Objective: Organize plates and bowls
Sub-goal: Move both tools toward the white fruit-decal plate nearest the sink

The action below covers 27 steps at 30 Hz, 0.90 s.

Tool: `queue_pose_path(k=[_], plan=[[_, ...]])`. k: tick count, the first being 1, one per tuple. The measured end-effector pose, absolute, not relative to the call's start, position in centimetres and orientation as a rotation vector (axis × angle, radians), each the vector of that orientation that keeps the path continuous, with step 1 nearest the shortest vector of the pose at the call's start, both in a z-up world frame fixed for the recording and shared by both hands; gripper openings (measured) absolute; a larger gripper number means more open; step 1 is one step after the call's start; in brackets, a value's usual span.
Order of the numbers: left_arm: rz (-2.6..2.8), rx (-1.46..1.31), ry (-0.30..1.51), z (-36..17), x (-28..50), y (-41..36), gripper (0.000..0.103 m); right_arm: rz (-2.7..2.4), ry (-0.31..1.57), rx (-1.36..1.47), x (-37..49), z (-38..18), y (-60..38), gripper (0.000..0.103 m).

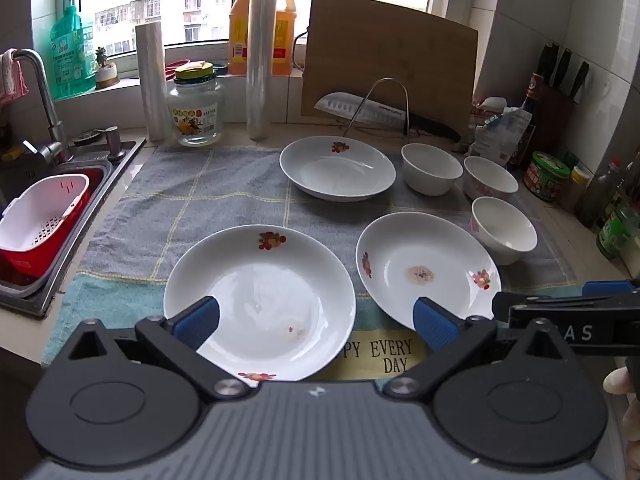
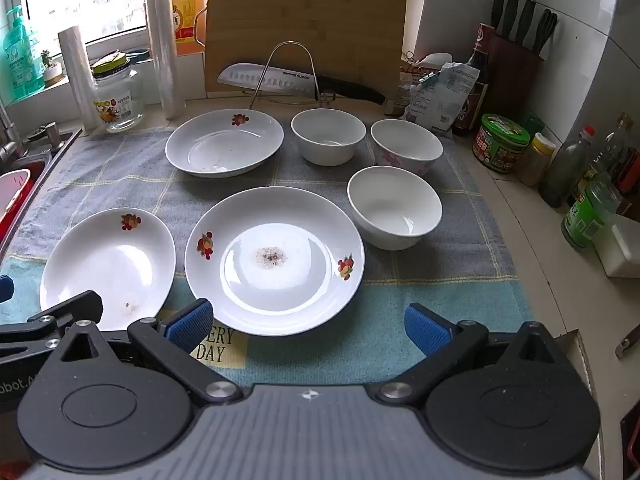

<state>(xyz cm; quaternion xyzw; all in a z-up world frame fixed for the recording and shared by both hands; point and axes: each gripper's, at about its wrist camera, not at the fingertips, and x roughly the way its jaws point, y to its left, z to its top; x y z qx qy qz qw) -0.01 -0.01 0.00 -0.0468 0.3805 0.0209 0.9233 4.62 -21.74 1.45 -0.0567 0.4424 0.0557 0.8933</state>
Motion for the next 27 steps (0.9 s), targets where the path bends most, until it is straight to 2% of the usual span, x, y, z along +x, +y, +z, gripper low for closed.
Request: queue_pose_path(k=[27], plan=[[0.037,-0.108,0.772,0.01,-0.02,0.01,0.102,0.116,0.914,-0.118,4.79,1.82,-21.60,0.103]])
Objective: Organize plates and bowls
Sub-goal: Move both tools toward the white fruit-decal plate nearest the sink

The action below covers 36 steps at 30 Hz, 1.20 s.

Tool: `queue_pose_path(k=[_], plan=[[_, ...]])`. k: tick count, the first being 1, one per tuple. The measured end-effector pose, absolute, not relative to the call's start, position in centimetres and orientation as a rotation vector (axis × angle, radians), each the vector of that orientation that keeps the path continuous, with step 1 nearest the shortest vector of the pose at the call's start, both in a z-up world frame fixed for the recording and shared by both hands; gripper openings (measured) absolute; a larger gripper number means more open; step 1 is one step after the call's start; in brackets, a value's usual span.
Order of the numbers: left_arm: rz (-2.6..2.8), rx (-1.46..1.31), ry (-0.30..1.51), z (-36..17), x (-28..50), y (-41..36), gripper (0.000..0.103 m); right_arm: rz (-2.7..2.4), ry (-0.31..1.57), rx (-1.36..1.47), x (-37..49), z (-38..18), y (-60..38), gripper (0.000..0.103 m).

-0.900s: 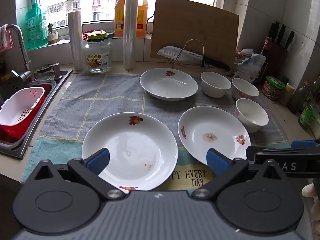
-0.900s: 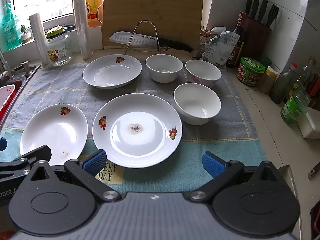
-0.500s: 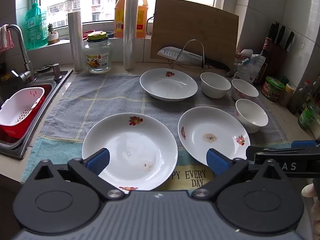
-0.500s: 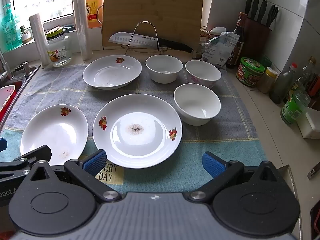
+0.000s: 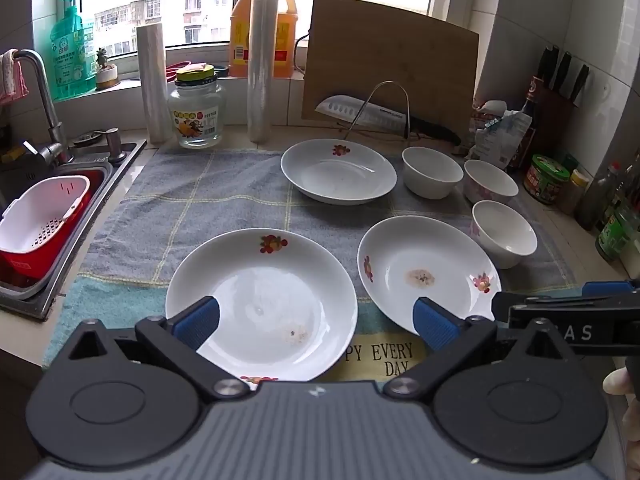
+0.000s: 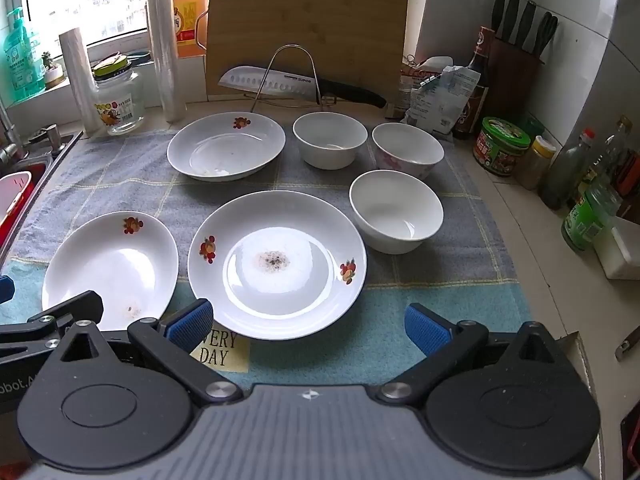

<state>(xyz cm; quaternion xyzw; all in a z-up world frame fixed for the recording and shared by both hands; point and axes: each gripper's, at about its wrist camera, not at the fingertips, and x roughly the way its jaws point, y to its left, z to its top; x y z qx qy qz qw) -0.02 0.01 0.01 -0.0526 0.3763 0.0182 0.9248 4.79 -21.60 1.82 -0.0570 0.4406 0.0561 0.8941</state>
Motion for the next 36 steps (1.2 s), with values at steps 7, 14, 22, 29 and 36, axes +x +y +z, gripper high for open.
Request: queue_pose_path(k=[7,14,22,29,36], plan=[[0.036,-0.109,0.771,0.0,0.0,0.0,0.102,0.115,0.910,-0.124,4.8,1.8,-21.4,0.103],[0.035,-0.109,0.767,0.0,-0.1,0.0,0.102,0.124,0.907,-0.139,4.9,1.7,-21.0,0.103],[0.021,-0.094,0.762,-0.6,-0.1,0.2,0.102,0.170,0.897,-0.161,5.4,1.2,-20.6,0.103],[0.007,-0.081,0.751,-1.4,-0.3,0.6,0.102,0.220,0.884,-0.178,6.5,0.4,-20.2,0.103],[-0.001,-0.074,0.728,-2.5,-0.5,1.2,0.102,0.316,0.847,-0.188,7.9,-0.1,-19.8,0.103]])
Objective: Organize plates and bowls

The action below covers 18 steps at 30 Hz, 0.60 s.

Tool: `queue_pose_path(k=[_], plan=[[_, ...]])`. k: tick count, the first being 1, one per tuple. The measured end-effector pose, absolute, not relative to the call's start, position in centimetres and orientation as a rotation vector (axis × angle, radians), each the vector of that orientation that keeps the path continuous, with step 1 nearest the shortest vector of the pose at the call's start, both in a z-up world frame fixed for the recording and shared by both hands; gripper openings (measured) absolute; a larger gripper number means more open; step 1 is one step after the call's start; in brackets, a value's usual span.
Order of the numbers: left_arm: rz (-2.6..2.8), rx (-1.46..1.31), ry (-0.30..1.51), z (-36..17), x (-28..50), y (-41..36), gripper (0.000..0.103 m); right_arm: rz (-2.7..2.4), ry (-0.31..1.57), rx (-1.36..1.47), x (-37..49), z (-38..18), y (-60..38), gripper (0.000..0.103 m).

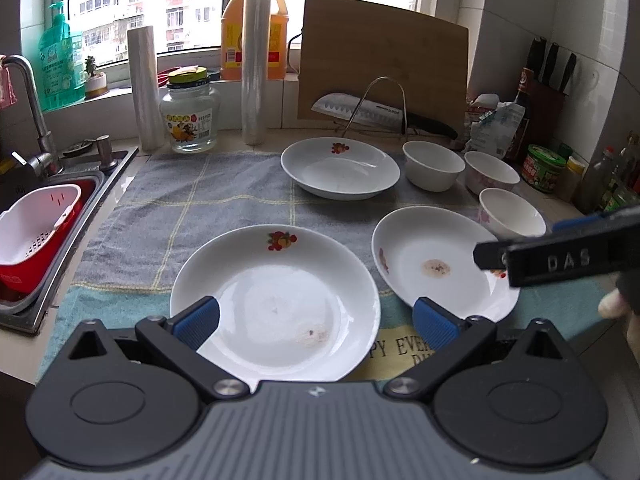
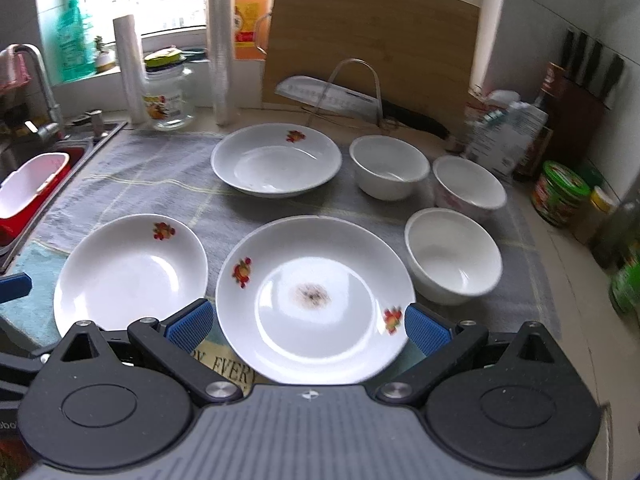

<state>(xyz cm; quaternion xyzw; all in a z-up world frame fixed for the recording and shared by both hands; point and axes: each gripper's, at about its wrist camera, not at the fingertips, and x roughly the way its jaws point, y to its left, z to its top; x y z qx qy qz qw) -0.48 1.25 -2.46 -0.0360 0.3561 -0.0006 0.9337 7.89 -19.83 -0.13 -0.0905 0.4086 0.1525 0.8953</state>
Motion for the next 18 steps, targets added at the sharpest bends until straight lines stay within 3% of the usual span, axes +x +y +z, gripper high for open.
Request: queue_pose_path(k=[18], plan=[[0.057,-0.001,0.845,-7.0,-2.6,3.5,0.102,0.530,0.876,-0.138,12.9,-2.4,-18.3,0.103]])
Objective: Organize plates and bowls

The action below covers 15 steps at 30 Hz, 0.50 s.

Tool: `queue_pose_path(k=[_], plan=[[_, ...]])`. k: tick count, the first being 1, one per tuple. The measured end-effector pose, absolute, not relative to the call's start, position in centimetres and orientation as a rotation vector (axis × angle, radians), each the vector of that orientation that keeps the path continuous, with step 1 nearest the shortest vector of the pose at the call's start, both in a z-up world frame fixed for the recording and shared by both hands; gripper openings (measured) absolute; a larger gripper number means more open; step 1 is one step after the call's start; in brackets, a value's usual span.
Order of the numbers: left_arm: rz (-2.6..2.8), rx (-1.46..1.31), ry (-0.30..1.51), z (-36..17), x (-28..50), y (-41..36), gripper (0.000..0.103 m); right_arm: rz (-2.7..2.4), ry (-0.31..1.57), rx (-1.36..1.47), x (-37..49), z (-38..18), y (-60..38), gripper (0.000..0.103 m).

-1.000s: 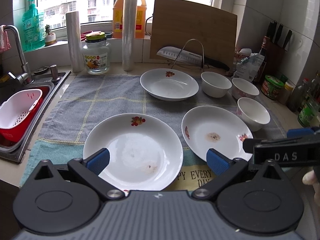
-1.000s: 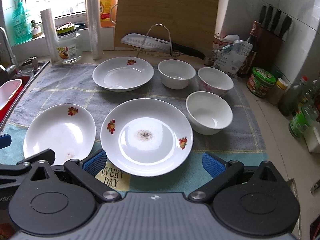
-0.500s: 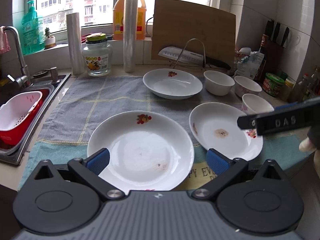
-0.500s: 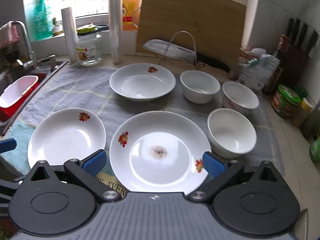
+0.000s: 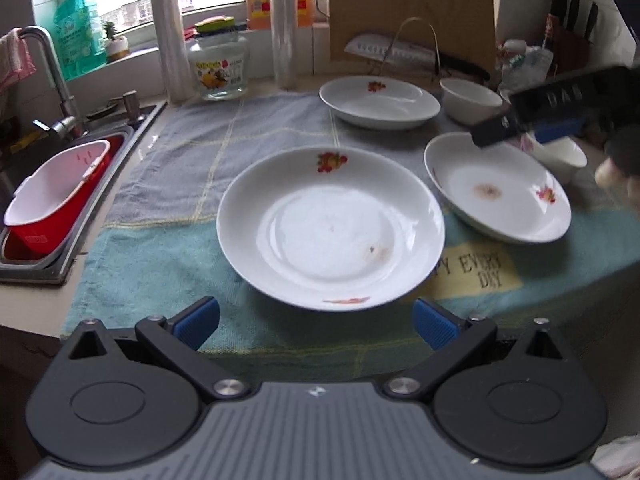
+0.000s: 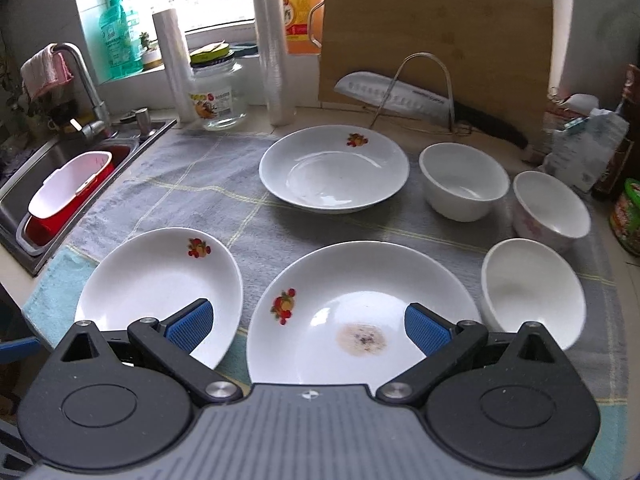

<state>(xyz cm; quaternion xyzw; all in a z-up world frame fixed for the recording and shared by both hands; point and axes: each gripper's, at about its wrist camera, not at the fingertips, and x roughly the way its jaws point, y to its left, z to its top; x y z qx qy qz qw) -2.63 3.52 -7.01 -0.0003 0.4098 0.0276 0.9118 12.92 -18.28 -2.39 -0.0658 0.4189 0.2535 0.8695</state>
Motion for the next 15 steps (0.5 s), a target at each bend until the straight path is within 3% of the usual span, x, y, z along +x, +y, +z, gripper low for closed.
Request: queue_pose_path(k=[15], plan=[[-0.146,0.083,0.834,-11.4,0.0,6.0,0.102,0.543,0.889,-0.165,13.6,-2.7,-14.0,0.103]])
